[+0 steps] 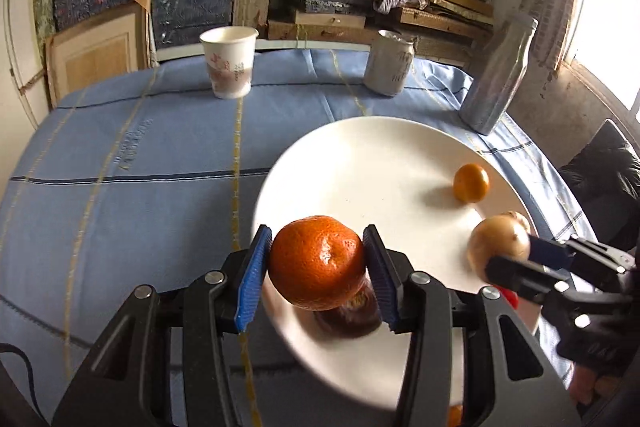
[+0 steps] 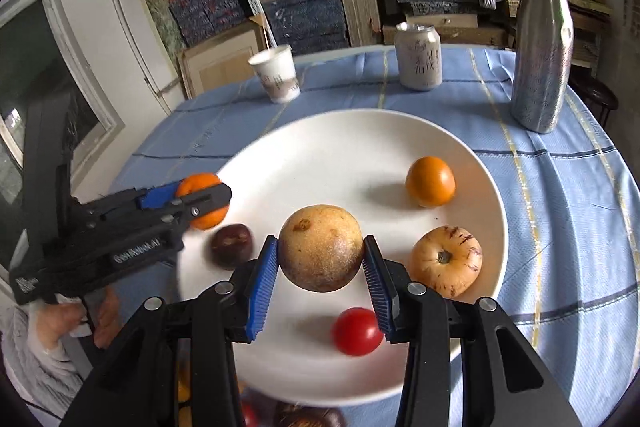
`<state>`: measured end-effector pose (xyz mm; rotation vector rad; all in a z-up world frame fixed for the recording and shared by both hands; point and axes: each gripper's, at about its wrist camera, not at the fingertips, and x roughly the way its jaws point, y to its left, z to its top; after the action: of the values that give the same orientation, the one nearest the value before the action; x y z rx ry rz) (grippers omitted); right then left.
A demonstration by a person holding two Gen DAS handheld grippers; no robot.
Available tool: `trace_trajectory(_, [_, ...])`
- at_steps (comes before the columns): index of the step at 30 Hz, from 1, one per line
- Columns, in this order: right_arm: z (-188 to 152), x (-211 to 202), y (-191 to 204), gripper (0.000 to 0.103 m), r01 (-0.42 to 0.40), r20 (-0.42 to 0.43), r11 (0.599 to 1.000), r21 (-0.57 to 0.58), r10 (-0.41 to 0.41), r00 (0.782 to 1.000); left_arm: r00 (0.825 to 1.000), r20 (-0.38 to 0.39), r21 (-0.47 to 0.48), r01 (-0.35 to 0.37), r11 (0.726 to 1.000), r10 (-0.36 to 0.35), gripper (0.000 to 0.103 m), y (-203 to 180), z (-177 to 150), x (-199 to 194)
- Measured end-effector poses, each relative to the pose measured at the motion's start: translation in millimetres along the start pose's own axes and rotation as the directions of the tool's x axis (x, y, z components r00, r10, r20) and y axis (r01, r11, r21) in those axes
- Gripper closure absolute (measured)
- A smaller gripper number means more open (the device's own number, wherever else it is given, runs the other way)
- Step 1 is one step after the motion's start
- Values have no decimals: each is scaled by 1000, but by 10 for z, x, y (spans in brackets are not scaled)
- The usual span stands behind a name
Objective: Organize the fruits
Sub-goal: 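Place the mandarin on the plate with the left gripper while the right releases the tan fruit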
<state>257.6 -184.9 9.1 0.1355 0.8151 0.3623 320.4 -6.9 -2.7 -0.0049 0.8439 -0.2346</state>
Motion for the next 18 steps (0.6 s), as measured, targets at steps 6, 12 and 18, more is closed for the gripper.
trace_trajectory(6, [20,-24,-107,58,-2,7,1000,21,1,1000,997,32,-49,74,996,-72,47,88,30,88])
trace_trajectory(12, [89,-387,-24,47,-15,102,1000,-1,15,995,993,80,-80,88,993,-82,38,196,64,-140])
trace_trajectory(18, [70,-641,178,42,-26,151,998,-62,35,988,991,136,-28,15,1000,-11,27,127,20,-458])
